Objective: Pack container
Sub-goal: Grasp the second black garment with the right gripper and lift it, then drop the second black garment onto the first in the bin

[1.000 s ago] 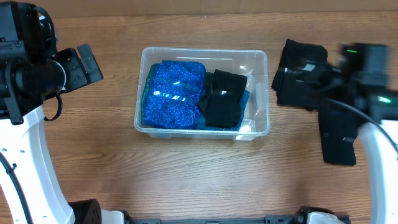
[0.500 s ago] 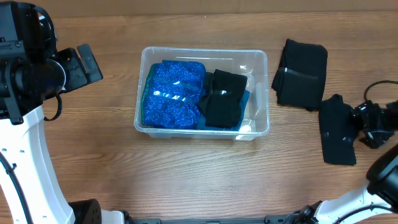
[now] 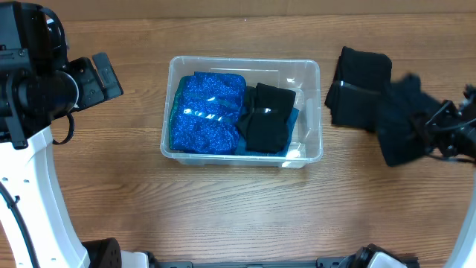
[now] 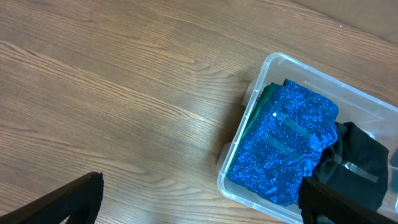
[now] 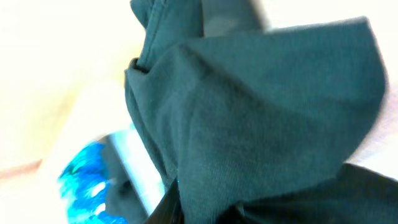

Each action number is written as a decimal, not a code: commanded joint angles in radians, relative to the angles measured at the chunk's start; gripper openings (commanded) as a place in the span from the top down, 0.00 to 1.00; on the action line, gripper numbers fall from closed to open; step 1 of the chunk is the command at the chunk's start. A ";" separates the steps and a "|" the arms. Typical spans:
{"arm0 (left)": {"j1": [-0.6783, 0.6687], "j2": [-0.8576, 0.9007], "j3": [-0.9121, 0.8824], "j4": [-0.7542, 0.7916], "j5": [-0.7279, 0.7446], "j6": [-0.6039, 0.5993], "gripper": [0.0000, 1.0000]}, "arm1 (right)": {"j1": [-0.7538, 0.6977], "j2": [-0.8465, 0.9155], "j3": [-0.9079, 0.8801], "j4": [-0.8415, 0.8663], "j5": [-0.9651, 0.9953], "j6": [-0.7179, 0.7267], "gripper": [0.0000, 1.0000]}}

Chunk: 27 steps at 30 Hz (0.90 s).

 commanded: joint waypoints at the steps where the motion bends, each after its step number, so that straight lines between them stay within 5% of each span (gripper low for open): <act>1: 0.005 -0.001 -0.004 0.001 -0.009 0.005 0.00 | 0.216 -0.207 0.007 0.101 -0.092 0.088 0.92; 5: 0.005 -0.001 -0.004 0.001 -0.009 0.005 0.00 | 0.531 -0.227 0.006 0.278 0.029 0.282 0.92; 13: 0.005 -0.001 -0.004 0.001 -0.009 0.005 0.00 | 0.824 0.233 0.005 0.463 0.217 0.669 0.93; 14: 0.005 -0.001 -0.004 0.001 -0.009 0.005 0.00 | 0.826 0.301 0.005 0.460 0.213 0.684 0.90; 15: 0.005 -0.001 -0.004 0.001 -0.009 0.005 0.00 | 0.826 0.343 0.005 0.446 0.213 0.687 0.70; 16: 0.005 -0.001 -0.004 0.001 -0.009 0.005 0.00 | 0.826 0.369 0.005 0.431 0.213 0.685 0.63; 19: 0.005 -0.001 -0.004 0.001 -0.009 0.005 0.00 | 0.823 0.360 0.027 0.410 0.315 0.510 0.40; 22: 0.005 -0.001 -0.004 0.001 -0.009 0.005 0.00 | 0.835 0.258 0.146 0.285 0.557 0.393 0.41; 24: 0.005 -0.001 -0.004 0.001 -0.009 0.005 0.00 | 0.856 0.216 0.176 0.269 0.567 0.349 0.56; 25: 0.005 -0.001 -0.004 0.001 -0.009 0.005 0.00 | 0.873 0.208 0.175 0.264 0.567 0.349 0.73; 27: 0.005 -0.001 -0.004 0.001 -0.009 0.005 0.00 | 0.903 0.227 0.174 0.260 0.567 0.349 0.75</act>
